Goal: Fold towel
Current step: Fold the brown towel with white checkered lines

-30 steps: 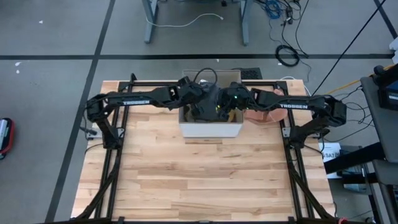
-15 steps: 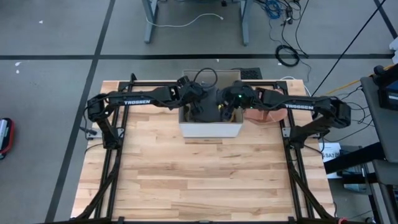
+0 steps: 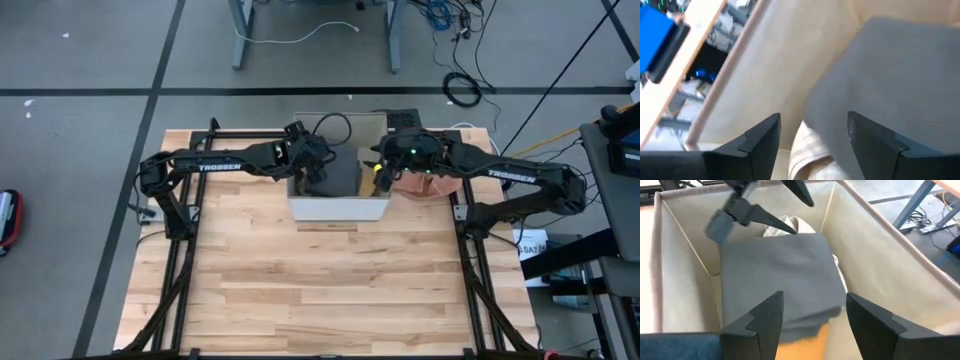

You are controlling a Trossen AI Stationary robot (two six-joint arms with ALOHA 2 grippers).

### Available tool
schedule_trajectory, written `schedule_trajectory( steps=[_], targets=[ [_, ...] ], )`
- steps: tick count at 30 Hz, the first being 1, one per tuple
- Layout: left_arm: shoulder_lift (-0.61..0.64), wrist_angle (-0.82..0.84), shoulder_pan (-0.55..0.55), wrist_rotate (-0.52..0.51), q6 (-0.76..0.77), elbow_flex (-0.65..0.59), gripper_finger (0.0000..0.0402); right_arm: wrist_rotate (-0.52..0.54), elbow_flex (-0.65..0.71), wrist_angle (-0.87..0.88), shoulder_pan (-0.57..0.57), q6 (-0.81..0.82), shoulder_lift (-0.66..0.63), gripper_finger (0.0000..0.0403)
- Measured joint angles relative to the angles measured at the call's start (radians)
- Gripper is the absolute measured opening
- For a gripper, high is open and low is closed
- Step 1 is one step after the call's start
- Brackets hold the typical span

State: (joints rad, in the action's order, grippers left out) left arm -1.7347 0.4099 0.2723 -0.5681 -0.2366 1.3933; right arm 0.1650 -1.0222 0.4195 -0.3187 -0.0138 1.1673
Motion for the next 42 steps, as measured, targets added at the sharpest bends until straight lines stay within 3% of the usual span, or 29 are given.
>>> schedule_trajectory(
  steps=[9, 15, 20, 28, 32, 37, 42],
  targets=[
    [0.002, -0.011, -0.105, -0.042, -0.062, 0.130, 0.0236, 0.020, 0.000, 0.212, 0.000, 0.050, -0.133, 0.0199],
    [0.002, -0.011, -0.221, -0.010, -0.061, 0.231, 0.0236, 0.020, 0.000, 0.453, 0.000, 0.140, -0.157, 0.0199],
    [0.002, -0.024, -0.335, 0.002, -0.062, 0.237, 0.0236, 0.021, 0.001, 0.610, 0.006, 0.209, -0.157, 0.0199],
    [0.002, 0.007, -0.516, 0.007, 0.001, 0.236, 0.0236, 0.030, 0.010, 0.711, 0.072, 0.272, -0.157, 0.0199],
    [0.002, -0.004, -0.590, 0.007, 0.061, 0.195, 0.0236, 0.068, 0.080, 0.735, 0.102, 0.289, -0.158, 0.0199],
    [0.002, -0.051, -0.653, 0.007, 0.130, 0.088, 0.0236, 0.070, 0.256, 0.685, 0.124, 0.181, -0.156, 0.0199],
    [0.001, -0.185, -0.686, 0.006, 0.202, -0.046, 0.0236, 0.094, 0.229, 0.667, 0.140, 0.172, -0.122, 0.0199]
  ],
)
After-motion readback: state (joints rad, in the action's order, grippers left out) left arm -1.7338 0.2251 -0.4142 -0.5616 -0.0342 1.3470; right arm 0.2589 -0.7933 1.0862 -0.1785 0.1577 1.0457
